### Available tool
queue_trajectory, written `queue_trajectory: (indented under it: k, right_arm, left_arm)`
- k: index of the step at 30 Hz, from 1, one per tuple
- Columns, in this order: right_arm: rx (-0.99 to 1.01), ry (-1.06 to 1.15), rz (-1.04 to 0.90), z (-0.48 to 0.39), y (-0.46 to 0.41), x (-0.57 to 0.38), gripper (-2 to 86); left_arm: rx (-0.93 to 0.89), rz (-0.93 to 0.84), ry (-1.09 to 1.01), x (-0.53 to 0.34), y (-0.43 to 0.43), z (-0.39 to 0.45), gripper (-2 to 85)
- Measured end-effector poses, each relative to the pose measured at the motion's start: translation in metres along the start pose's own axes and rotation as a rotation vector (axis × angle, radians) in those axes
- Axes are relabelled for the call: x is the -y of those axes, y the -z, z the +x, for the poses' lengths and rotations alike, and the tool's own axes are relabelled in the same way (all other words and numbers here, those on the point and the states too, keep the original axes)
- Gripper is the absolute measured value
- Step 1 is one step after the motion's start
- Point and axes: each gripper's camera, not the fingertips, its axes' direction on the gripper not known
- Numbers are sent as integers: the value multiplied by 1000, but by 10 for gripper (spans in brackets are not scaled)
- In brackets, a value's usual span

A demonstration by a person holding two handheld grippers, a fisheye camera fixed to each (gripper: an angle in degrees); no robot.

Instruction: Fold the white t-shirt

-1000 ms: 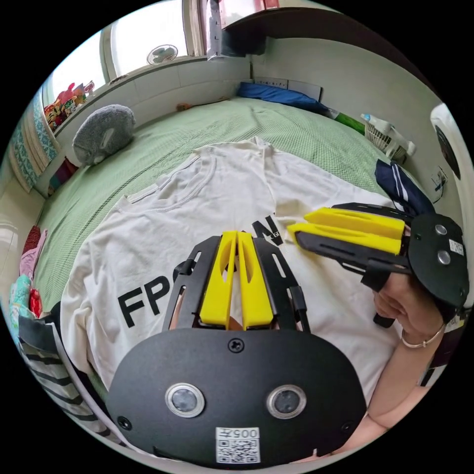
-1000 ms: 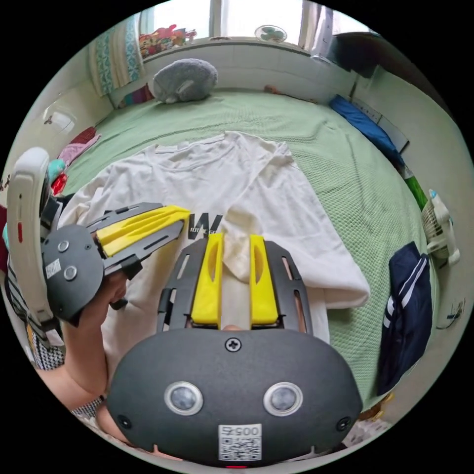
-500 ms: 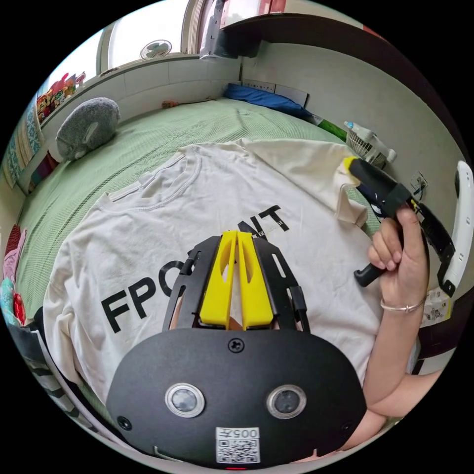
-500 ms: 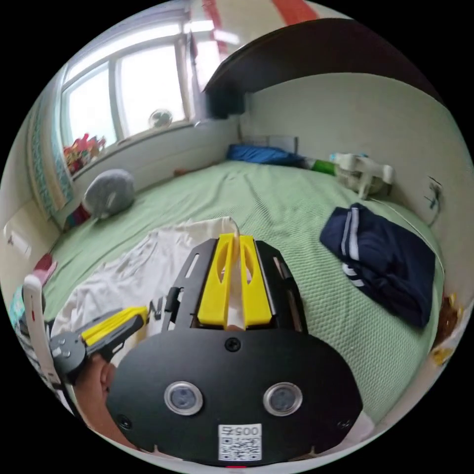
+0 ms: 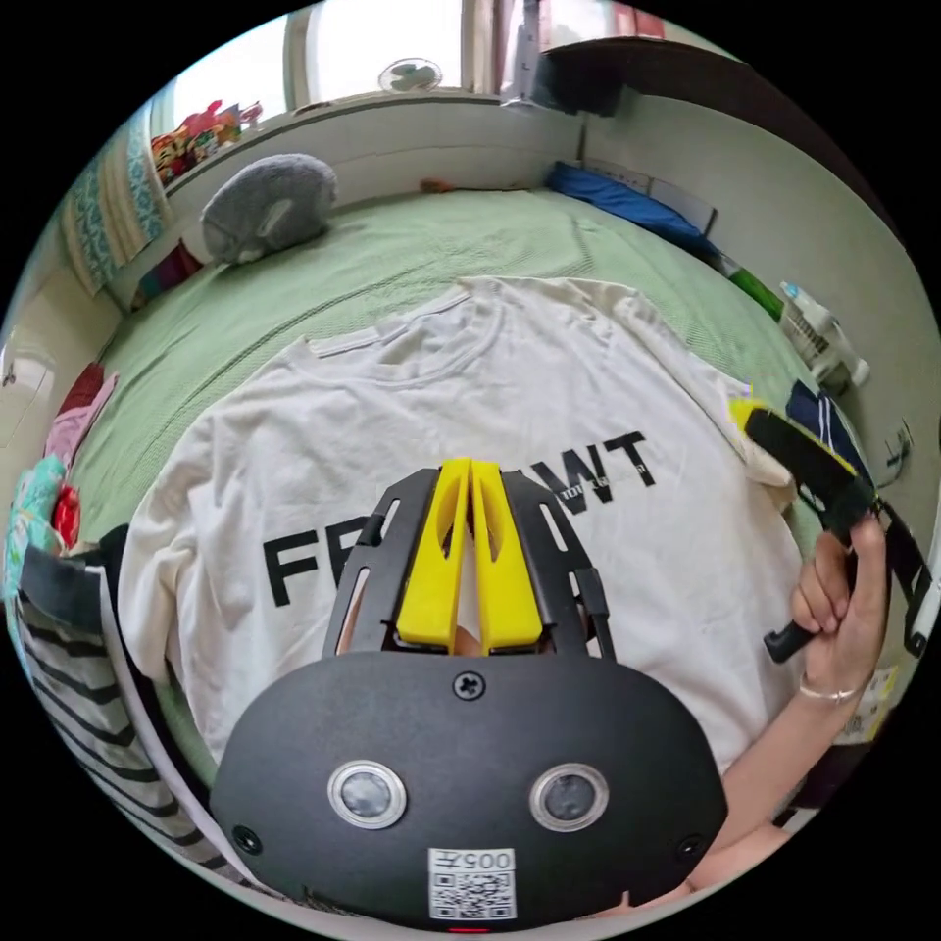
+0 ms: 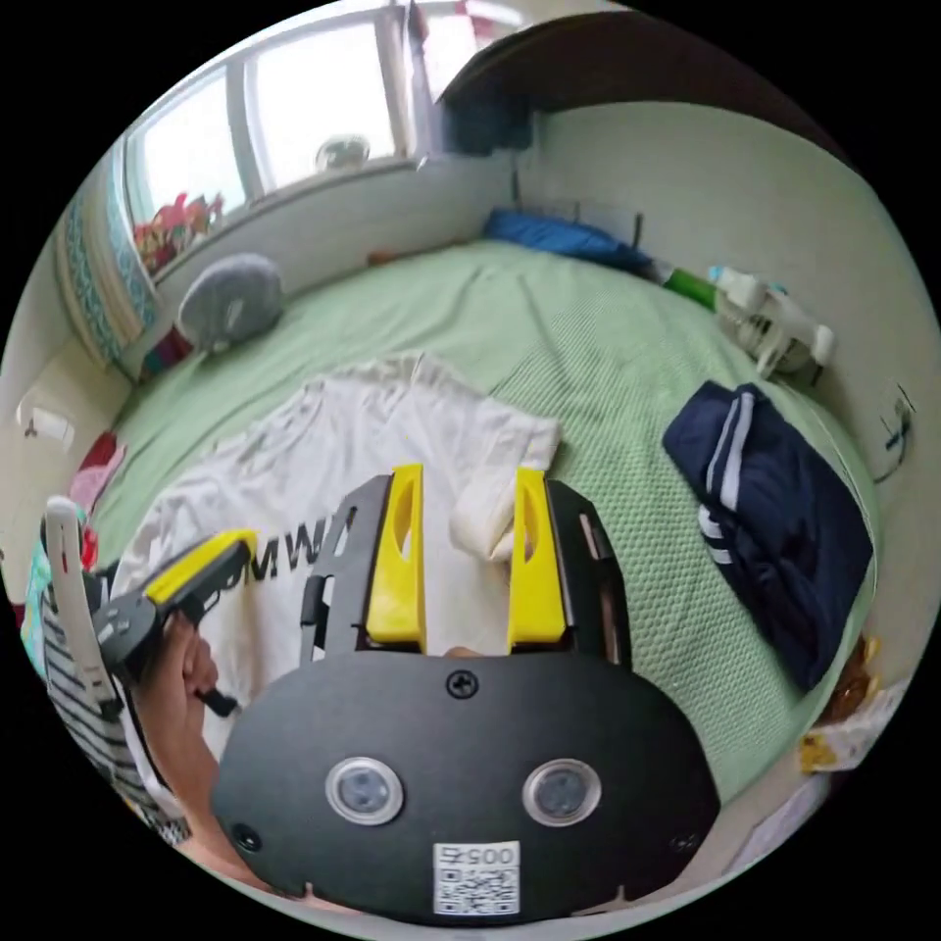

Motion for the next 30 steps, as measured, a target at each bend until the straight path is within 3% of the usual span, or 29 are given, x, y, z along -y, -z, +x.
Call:
queue_trajectory:
  k: [2, 6, 9, 11, 15, 19, 25, 28, 30]
  right_arm:
    - [-23, 116, -124, -13, -14, 1, 139]
    - [-182, 132, -117, -20, -22, 1, 114]
    - [-271, -21, -31, 5, -19, 6, 67]
    - [-316, -198, 176, 36, -2, 2, 39]
    - [-347, -458, 345, 76, 15, -11, 12]
    - [-124, -306, 203, 72, 7, -2, 72]
    - [-92, -128, 63, 45, -5, 4, 91]
    - [-172, -171, -44, 51, -27, 7, 55]
    - [-237, -262, -12, 61, -30, 6, 27]
  left_arm:
    - [-22, -38, 51, 6, -4, -10, -6]
    - [-67, -53, 86, 12, -2, -21, -7]
    - [-27, -47, 127, 17, 4, -27, -7]
    - [-6, -35, 144, 20, 10, -34, -7]
    - [-17, -53, 183, 25, 10, -46, -7]
    - [-47, -61, 187, 29, 12, -52, -6]
    - [0, -66, 161, 35, 18, -48, -6]
    - [-1, -68, 158, 38, 23, -49, -6]
    - [-9, -69, 159, 39, 25, -51, -6]
